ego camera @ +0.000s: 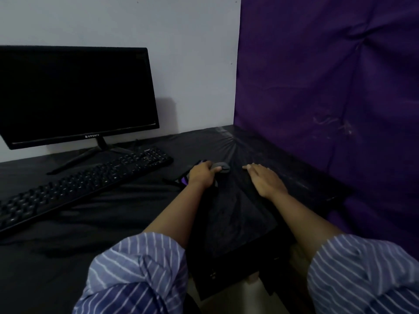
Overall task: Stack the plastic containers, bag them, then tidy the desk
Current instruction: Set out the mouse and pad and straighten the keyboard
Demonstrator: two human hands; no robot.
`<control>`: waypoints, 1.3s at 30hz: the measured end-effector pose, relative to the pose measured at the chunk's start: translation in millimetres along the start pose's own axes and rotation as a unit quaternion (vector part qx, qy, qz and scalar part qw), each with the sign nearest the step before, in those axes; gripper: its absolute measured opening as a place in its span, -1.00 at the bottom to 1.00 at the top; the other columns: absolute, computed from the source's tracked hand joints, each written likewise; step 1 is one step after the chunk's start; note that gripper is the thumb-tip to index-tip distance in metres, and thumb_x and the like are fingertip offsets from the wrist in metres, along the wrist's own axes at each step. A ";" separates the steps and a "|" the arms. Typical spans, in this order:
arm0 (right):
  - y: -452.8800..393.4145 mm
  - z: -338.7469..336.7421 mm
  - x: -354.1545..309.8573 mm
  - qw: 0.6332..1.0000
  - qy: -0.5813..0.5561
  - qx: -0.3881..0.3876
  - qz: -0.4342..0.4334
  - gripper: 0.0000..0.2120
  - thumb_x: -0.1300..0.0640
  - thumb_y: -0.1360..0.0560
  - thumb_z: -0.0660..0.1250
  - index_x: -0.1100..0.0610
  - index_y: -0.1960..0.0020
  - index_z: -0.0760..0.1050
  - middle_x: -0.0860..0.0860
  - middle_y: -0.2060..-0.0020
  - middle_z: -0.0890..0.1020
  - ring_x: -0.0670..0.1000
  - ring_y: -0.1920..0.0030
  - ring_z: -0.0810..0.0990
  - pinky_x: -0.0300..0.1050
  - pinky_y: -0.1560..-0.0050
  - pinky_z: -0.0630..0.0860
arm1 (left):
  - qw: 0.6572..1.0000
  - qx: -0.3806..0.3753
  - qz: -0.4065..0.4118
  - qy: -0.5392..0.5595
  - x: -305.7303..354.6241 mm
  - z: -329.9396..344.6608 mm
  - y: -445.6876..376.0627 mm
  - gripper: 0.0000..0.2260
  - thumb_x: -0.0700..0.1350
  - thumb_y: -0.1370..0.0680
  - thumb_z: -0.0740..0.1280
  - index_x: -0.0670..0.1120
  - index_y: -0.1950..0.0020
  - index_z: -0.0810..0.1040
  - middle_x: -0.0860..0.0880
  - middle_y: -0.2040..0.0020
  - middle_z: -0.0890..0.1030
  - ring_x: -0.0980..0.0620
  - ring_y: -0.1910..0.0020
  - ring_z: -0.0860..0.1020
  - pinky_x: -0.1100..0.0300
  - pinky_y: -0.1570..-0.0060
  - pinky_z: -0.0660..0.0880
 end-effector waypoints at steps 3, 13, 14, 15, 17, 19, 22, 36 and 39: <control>6.3 -3.1 0.1 0.996 -0.072 0.039 0.032 -0.55 -0.16 -0.64 -0.05 -0.12 -0.27 0.55 -0.02 -0.35 0.52 0.09 -0.31 0.49 -0.01 -0.30 0.41 | 1.000 -0.013 0.012 0.017 9.6 4.6 17.4 -0.64 0.07 -0.61 0.23 -0.23 -0.12 0.54 -0.21 -0.13 0.60 -0.18 -0.14 0.53 0.09 -0.04 0.39; 34.2 -7.7 -4.8 0.998 -0.065 0.002 0.020 -0.58 -0.08 -0.66 -0.02 -0.03 -0.34 0.50 0.02 -0.41 0.46 0.12 -0.39 0.41 0.01 -0.42 0.30 | 0.998 -0.020 0.026 0.047 23.9 3.5 85.9 -0.67 0.05 -0.60 0.25 -0.21 -0.10 0.53 -0.20 -0.10 0.61 -0.18 -0.11 0.54 0.11 0.05 0.37; 36.5 -8.5 -4.8 0.998 -0.065 0.001 0.022 -0.58 -0.07 -0.66 -0.01 -0.01 -0.35 0.50 0.04 -0.41 0.46 0.13 -0.39 0.41 0.02 -0.42 0.30 | 0.998 -0.018 0.027 0.049 23.7 2.7 91.5 -0.68 0.05 -0.60 0.26 -0.21 -0.10 0.53 -0.20 -0.09 0.62 -0.18 -0.10 0.55 0.12 0.07 0.36; 39.6 -8.6 -6.8 0.998 -0.065 0.000 0.024 -0.57 -0.07 -0.66 -0.01 0.02 -0.35 0.50 0.06 -0.40 0.47 0.14 -0.39 0.42 0.04 -0.42 0.30 | 0.998 -0.015 0.027 0.047 21.8 0.7 98.4 -0.68 0.04 -0.60 0.26 -0.22 -0.10 0.53 -0.21 -0.09 0.62 -0.18 -0.10 0.55 0.12 0.07 0.36; 45.1 -8.9 -12.4 0.997 -0.065 0.002 0.028 -0.56 -0.07 -0.66 0.01 0.09 -0.33 0.51 0.12 -0.38 0.48 0.17 -0.37 0.44 0.05 -0.40 0.32 | 0.999 -0.002 0.026 0.041 16.3 -3.6 111.2 -0.70 0.02 -0.60 0.26 -0.22 -0.10 0.52 -0.22 -0.09 0.62 -0.18 -0.10 0.55 0.11 0.08 0.37; 47.9 -8.5 -19.1 0.997 -0.068 0.002 0.028 -0.57 -0.06 -0.66 0.01 0.12 -0.32 0.51 0.14 -0.37 0.49 0.18 -0.37 0.44 0.06 -0.40 0.32 | 0.999 0.005 0.015 0.043 9.5 -8.4 118.4 -0.71 0.01 -0.60 0.25 -0.22 -0.10 0.51 -0.23 -0.09 0.61 -0.19 -0.10 0.55 0.11 0.07 0.37; 48.8 -7.6 -36.8 0.998 -0.069 -0.006 0.009 -0.58 -0.04 -0.66 0.02 0.13 -0.32 0.51 0.13 -0.37 0.48 0.17 -0.38 0.43 0.06 -0.41 0.31 | 0.999 -0.001 0.002 0.048 -3.0 -24.9 120.6 -0.69 0.01 -0.61 0.24 -0.22 -0.13 0.54 -0.23 -0.12 0.61 -0.19 -0.13 0.54 0.08 -0.03 0.41; 50.8 7.9 -72.4 0.997 -0.068 -0.029 -0.013 -0.56 -0.07 -0.66 0.02 0.15 -0.28 0.52 0.14 -0.33 0.52 0.17 -0.33 0.46 0.05 -0.37 0.35 | 0.997 0.029 -0.048 0.051 -55.4 -67.9 145.3 -0.70 0.03 -0.59 0.27 -0.21 -0.07 0.56 -0.21 -0.09 0.61 -0.16 -0.10 0.55 0.11 0.02 0.39; 50.8 3.9 -76.0 0.997 -0.074 -0.030 -0.016 -0.56 -0.09 -0.65 0.01 0.13 -0.28 0.52 0.14 -0.33 0.52 0.18 -0.32 0.47 0.05 -0.36 0.36 | 0.998 0.021 -0.035 0.049 -44.1 -59.5 154.1 -0.71 0.04 -0.59 0.27 -0.20 -0.03 0.54 -0.20 -0.06 0.62 -0.16 -0.08 0.55 0.13 0.09 0.35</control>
Point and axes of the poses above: each hand's wrist, its own y-axis away from the middle knuckle, its own z-axis out of the palm, x = y × z, the point moved 1 cm from there along -y, towards the middle knuckle
